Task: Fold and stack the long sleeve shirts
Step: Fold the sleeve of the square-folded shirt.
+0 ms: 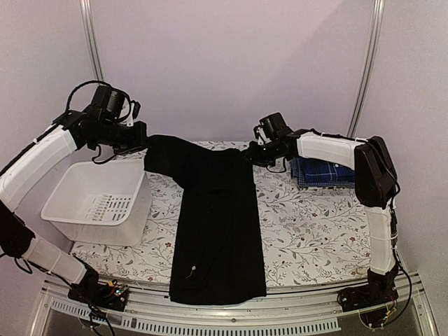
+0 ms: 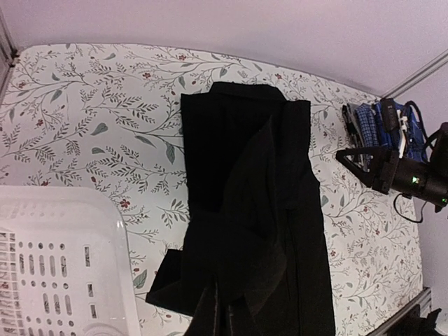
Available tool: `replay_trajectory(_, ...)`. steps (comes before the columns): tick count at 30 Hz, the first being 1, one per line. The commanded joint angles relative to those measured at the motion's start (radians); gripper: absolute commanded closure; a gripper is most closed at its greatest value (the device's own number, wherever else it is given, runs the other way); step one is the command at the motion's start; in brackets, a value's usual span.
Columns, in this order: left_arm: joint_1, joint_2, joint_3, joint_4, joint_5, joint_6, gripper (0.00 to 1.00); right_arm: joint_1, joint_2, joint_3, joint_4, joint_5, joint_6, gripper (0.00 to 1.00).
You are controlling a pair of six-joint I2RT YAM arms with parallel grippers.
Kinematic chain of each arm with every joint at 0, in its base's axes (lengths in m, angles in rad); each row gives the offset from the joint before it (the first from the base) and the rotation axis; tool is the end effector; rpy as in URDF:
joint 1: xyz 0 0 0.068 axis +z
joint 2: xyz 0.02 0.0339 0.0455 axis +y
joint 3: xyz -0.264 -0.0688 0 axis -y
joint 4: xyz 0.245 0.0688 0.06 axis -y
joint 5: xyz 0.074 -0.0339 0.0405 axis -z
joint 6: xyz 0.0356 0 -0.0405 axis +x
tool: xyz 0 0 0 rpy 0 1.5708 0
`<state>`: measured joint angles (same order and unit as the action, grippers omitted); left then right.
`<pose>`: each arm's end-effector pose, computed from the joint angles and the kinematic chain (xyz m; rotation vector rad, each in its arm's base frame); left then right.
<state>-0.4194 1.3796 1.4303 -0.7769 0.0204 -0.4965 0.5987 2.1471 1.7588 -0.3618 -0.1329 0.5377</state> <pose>0.2677 -0.1201 0.3723 -0.0797 2.3461 -0.4878 0.4048 0.2819 0.2231 -0.1442 2.4222 0.7038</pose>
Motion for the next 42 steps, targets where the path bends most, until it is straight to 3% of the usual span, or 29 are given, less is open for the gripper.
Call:
replay_trajectory(1, -0.007, -0.048, 0.010, 0.003, -0.047, -0.030, 1.00, -0.029, 0.126, 0.106, 0.021, -0.060, -0.025, 0.80)
replay_trajectory(25, -0.009, -0.108, 0.000, -0.027, 0.113, -0.020, 1.00, -0.099, 0.461, 0.364, 0.059, -0.215, 0.013, 0.78)
replay_trajectory(33, -0.016, -0.075, -0.019, -0.013, 0.215, 0.081, 1.00, -0.104, 0.429, 0.367, 0.036, -0.223, 0.002, 0.77)
replay_trajectory(42, -0.174, 0.119, 0.071, -0.039, 0.231, 0.193, 1.00, -0.102, 0.248, 0.334, -0.034, -0.183, -0.056, 0.74)
